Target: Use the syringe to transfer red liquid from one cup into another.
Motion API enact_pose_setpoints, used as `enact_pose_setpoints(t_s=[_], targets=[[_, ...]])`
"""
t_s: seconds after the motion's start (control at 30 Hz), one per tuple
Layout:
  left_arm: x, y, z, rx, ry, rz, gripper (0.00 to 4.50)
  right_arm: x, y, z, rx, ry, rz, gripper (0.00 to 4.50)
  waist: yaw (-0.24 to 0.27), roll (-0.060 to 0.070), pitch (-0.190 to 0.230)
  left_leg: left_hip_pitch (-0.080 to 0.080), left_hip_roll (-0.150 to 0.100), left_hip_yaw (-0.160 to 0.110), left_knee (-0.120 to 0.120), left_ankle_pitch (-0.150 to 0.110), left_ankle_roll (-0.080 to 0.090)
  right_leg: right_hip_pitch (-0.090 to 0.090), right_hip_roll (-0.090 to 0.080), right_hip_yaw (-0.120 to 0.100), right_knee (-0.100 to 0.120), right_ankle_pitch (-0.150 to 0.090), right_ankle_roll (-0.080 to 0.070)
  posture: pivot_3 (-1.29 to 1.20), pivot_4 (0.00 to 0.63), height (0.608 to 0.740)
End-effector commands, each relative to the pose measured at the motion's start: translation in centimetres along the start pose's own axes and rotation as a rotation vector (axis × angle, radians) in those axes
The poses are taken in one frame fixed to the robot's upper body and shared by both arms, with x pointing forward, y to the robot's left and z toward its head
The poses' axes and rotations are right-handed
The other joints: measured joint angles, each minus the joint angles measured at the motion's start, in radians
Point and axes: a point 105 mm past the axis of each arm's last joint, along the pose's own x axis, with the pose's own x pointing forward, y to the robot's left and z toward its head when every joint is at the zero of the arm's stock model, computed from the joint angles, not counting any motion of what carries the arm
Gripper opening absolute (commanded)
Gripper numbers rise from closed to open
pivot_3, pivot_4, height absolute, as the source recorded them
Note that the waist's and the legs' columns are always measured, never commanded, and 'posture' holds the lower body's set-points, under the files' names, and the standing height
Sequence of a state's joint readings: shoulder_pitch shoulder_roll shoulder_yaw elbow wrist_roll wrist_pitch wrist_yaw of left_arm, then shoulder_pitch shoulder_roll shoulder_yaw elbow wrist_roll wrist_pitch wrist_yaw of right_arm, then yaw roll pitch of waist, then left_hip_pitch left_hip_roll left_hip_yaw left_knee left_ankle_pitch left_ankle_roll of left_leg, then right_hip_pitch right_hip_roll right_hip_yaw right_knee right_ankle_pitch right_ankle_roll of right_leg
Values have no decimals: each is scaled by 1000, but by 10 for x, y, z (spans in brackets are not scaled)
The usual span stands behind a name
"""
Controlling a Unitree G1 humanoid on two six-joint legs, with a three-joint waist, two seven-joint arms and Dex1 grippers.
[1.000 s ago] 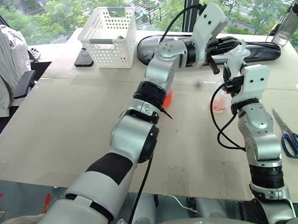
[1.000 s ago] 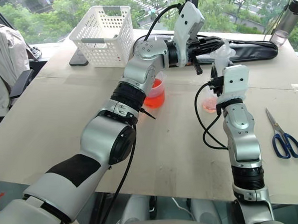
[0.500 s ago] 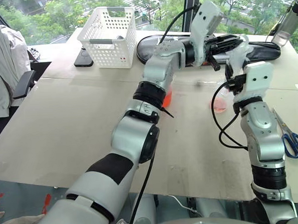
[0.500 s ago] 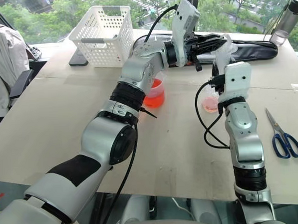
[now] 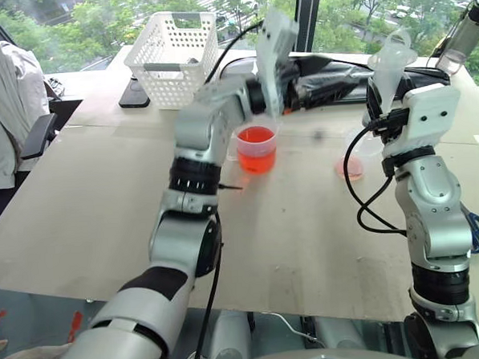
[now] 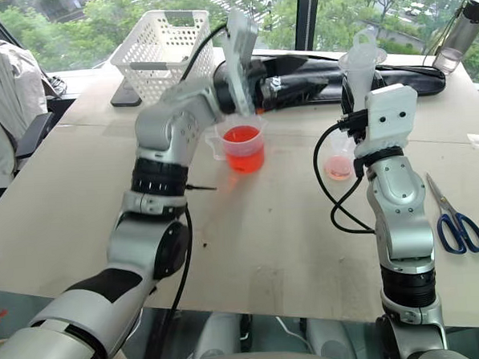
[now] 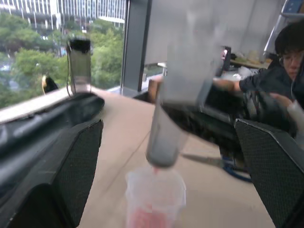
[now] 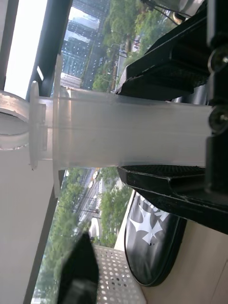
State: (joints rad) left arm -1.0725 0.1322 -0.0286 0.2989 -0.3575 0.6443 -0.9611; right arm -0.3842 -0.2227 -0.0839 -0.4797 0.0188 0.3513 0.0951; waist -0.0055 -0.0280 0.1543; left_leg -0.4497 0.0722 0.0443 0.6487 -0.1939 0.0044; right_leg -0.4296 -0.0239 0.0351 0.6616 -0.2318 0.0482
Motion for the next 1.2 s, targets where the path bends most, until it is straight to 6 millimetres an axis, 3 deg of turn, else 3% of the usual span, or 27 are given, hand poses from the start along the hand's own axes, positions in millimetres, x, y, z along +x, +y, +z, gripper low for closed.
enact_pose_setpoints(t_s=[0.03, 0.43, 0.57, 0.67, 0.93, 1.07, 1.13, 1.2], targets=[[17, -21, 25, 66, -59, -70, 4500, -3, 3, 21, -29, -71, 50, 1450, 1, 0, 0, 0, 0, 0, 0, 0, 0, 0, 0, 0, 0, 0, 0, 0, 150, 724], [32, -27, 35, 70, -99, -113, 4500, -11, 15, 24, -72, -70, 129, 1445, -8, 0, 0, 2, 0, -1, 0, 0, 0, 2, 2, 2, -1, 0, 0, 0, 150, 724], [34, -29, 31, 76, -91, -125, 3246, -12, 15, 24, -75, -69, 129, 1445, -7, 0, 0, 2, 0, -1, 0, 0, 0, 2, 2, 2, -1, 0, 0, 0, 150, 724], [37, -30, 27, 88, -80, -131, 1762, -13, 16, 24, -74, -69, 134, 1444, -7, 0, 0, 2, 0, -1, 0, 0, 0, 2, 2, 3, -1, 0, 0, 0, 150, 724], [45, -28, 16, 106, -67, -128, 1622, -12, 17, 23, -71, -67, 140, 1444, -6, 0, 0, 2, 0, -1, 0, 0, 0, 2, 2, 3, -1, 0, 0, 0, 150, 724], [52, -18, 8, 114, -72, -79, 1622, -12, 5, 10, -23, -1, 113, 1444, -5, 0, 0, 2, 0, -1, 0, 0, 0, 2, 2, 3, -1, 0, 0, 0, 150, 724], [54, -16, 11, 113, -90, -69, 1622, -16, 1, 5, -27, 33, 140, 2506, -3, 0, 0, 1, 0, -1, 0, 0, 0, 2, 2, 3, -1, 0, 0, 0, 150, 724], [53, -15, 17, 111, -109, -65, 1546, -20, -8, 3, -24, 50, 136, 3283, -4, 0, 0, 1, -1, -1, 0, 0, 0, 2, 2, 3, -2, 0, 0, 0, 150, 724]])
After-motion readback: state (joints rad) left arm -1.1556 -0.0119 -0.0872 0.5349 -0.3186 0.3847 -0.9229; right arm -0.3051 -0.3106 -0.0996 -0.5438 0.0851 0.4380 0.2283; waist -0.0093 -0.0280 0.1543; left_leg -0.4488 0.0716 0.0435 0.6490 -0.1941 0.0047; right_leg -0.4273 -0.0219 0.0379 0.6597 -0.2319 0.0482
